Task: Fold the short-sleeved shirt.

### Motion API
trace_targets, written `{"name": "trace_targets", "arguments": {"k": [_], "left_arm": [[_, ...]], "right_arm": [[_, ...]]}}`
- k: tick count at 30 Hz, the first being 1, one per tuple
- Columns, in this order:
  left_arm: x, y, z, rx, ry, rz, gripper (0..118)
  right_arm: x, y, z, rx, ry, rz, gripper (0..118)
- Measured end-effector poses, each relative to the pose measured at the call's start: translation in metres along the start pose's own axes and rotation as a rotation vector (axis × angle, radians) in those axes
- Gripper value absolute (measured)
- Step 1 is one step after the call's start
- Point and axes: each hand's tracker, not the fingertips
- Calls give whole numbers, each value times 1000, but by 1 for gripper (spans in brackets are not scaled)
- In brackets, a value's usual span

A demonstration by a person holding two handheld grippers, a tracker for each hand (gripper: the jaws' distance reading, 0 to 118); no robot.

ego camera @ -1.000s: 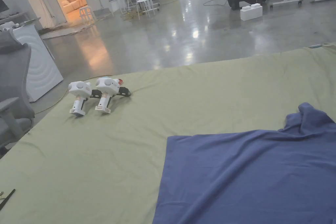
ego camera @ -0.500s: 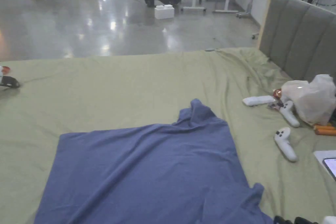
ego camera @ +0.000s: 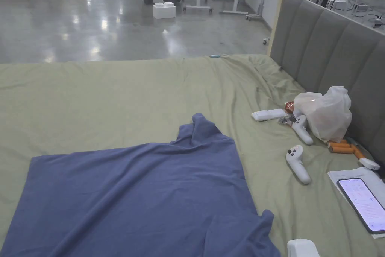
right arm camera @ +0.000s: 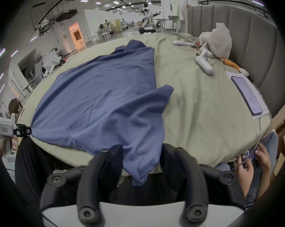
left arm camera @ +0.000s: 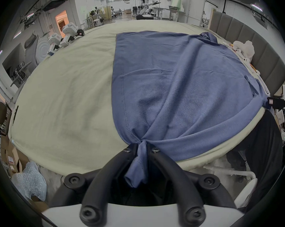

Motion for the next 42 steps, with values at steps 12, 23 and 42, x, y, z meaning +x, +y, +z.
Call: {"name": "trace_targets", "arguments": {"k": [12,23,42], "left_arm": [[-9,3,29,120,-38,59,5],[-32,148,22,275,-92,139,5],[-55,225,-67,186,-41,249,91]], "right_arm": [[4,6,27,134,71,-127,5],[4,136,-15,257,68,-183,5],[3,230,-143,36,-48,-50,77]]}}
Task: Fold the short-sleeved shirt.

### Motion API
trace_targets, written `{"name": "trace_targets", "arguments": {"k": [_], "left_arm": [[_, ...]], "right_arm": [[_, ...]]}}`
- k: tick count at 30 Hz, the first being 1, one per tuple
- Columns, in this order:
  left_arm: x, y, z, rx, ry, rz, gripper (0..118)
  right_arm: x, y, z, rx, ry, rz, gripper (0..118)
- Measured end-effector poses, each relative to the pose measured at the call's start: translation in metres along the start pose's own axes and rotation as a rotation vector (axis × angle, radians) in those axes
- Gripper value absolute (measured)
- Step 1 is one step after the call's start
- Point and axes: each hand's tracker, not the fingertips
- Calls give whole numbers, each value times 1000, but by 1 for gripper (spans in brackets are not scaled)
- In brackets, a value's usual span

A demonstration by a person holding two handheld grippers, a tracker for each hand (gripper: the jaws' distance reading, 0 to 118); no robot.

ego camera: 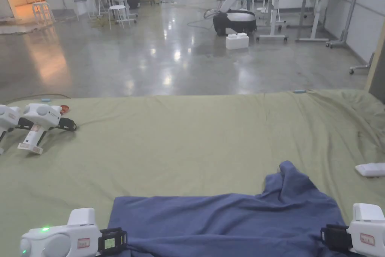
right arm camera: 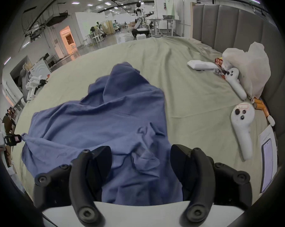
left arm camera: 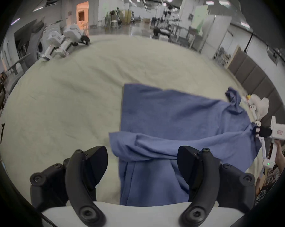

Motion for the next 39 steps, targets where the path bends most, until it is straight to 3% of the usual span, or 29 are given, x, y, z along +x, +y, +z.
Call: {"name": "trace_targets", "arguments": {"k": [3,7,14,18,20,22,24,28,31,39], "left_arm": [[3,4,58,144,26,-69,91],[25,-3,169,402,-3,-149,91],[80,-73,322,844,62,-249,91],[95,-112,367,932,65,-136,90],[100,-129,383,928,58,-143,82],[106,-145,394,947,79,-158,66],[110,-159,403,952,102,-187,54],[115,-170,407,946,128,-220,1],[117,-175,407,948,133,-212,0],[123,-168,405,930,91,-236,0]], "right_arm": [[-1,2,51,137,1,42,77],[-13,-17,155,374,73,43,77],[-57,-91,293,724,104,85,77],[-82,-129,334,822,84,119,77],[-88,-145,350,842,65,127,77],[-93,-162,362,858,38,135,75],[-95,-172,370,851,31,145,65],[-95,-180,373,827,19,152,6],[-96,-183,374,824,30,146,0],[-102,-169,369,824,64,137,0]]}}
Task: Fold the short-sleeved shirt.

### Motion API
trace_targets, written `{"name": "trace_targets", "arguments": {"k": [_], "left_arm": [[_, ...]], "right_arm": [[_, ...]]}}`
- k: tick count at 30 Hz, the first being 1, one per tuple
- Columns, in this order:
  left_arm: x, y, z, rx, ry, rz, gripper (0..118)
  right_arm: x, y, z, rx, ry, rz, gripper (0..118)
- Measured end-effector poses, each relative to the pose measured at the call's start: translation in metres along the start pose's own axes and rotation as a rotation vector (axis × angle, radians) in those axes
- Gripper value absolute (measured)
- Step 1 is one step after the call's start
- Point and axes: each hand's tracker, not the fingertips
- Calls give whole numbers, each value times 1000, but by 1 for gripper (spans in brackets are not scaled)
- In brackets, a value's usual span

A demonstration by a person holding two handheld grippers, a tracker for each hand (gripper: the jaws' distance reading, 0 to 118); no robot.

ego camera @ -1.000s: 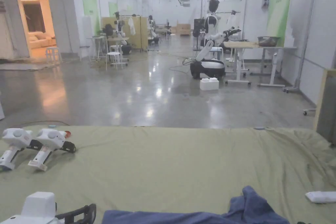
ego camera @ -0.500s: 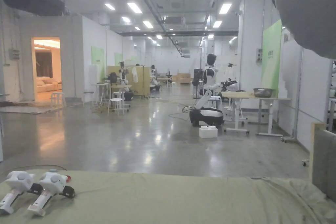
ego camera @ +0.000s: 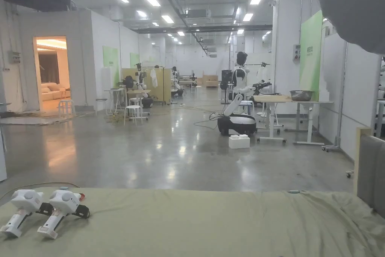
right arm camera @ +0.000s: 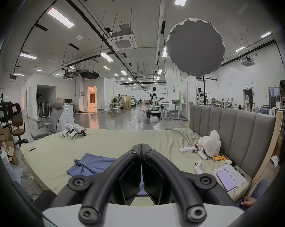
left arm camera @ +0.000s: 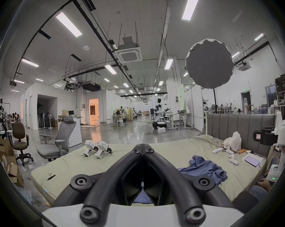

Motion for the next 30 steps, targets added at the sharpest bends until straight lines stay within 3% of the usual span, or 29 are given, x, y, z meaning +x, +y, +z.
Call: {"name": "trace_targets", "arguments": {"k": [5,8,9,11,12,13,15,26,27,29,30], "left_arm": [[-2,-5,-14,-44,-15,14,0],[-11,-19,-42,-209,-60,77,0],[-15,-31,-57,-281,-79,87,9],[-24,-62,-86,-371,-105,100,54],[-28,-79,-103,-436,-140,119,71],[-33,-96,-119,-486,-165,150,79],[-42,-132,-155,-637,-157,230,78],[-64,-282,-302,-938,31,222,75],[-63,-288,-304,-957,52,237,71],[-62,-296,-307,-953,32,272,50],[-58,-299,-308,-952,28,263,46]], "right_arm": [[3,-4,-9,-26,14,-1,0],[4,-13,-15,-66,26,-14,0],[6,-18,-17,-90,34,-31,0],[10,-29,-22,-134,42,-67,0],[12,-35,-25,-154,40,-75,0],[13,-39,-28,-185,34,-72,0],[16,-48,-32,-218,13,-53,0],[52,-93,-58,-409,-77,-113,0],[55,-96,-61,-423,-83,-116,0],[58,-100,-64,-443,-94,-123,0],[59,-102,-66,-458,-95,-124,0]]}}
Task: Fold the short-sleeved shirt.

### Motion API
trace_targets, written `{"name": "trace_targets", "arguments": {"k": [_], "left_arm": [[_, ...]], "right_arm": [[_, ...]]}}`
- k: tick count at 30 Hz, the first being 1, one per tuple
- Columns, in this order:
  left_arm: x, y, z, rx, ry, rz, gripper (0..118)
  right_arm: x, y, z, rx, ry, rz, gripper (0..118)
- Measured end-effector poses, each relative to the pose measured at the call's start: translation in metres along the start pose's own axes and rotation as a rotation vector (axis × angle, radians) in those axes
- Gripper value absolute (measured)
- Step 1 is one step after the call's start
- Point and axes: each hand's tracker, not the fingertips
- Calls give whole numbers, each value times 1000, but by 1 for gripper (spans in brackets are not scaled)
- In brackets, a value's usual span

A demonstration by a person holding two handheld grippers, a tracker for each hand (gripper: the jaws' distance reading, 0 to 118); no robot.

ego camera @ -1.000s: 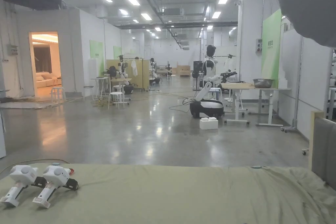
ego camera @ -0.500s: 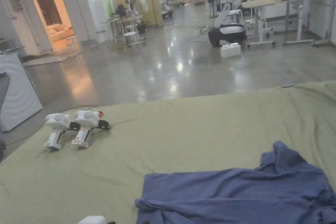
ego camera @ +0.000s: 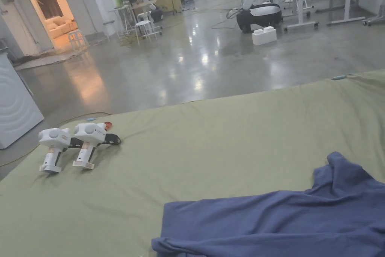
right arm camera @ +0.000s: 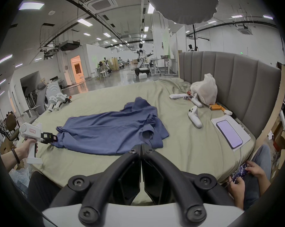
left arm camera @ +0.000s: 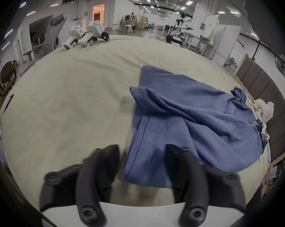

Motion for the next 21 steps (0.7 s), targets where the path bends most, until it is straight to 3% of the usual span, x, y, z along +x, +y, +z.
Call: {"name": "trace_targets", "arguments": {"k": [3,7,9,10,12,13,15,18,21], "left_arm": [[14,-7,-4,3,63,-92,42],[31,-11,-6,-15,106,-189,8],[39,-15,-11,-33,131,-271,6],[40,-16,-14,-44,138,-293,6],[38,-16,-18,-48,127,-286,6],[36,-16,-18,-48,120,-267,6],[33,-13,-16,-53,105,-249,6],[31,-12,-18,-60,98,-261,6],[33,-13,-17,-58,101,-266,6]], "right_arm": [[0,-1,-9,-23,-5,7,0],[1,2,-32,-56,-3,-1,0],[6,5,-58,-83,12,-31,0],[9,6,-72,-91,20,-44,9],[18,6,-113,-148,15,-95,51],[24,5,-133,-181,16,-111,64],[36,-2,-174,-212,-1,-158,63],[48,-14,-223,-274,-63,-139,60],[46,-26,-240,-292,-61,-104,44]]}}
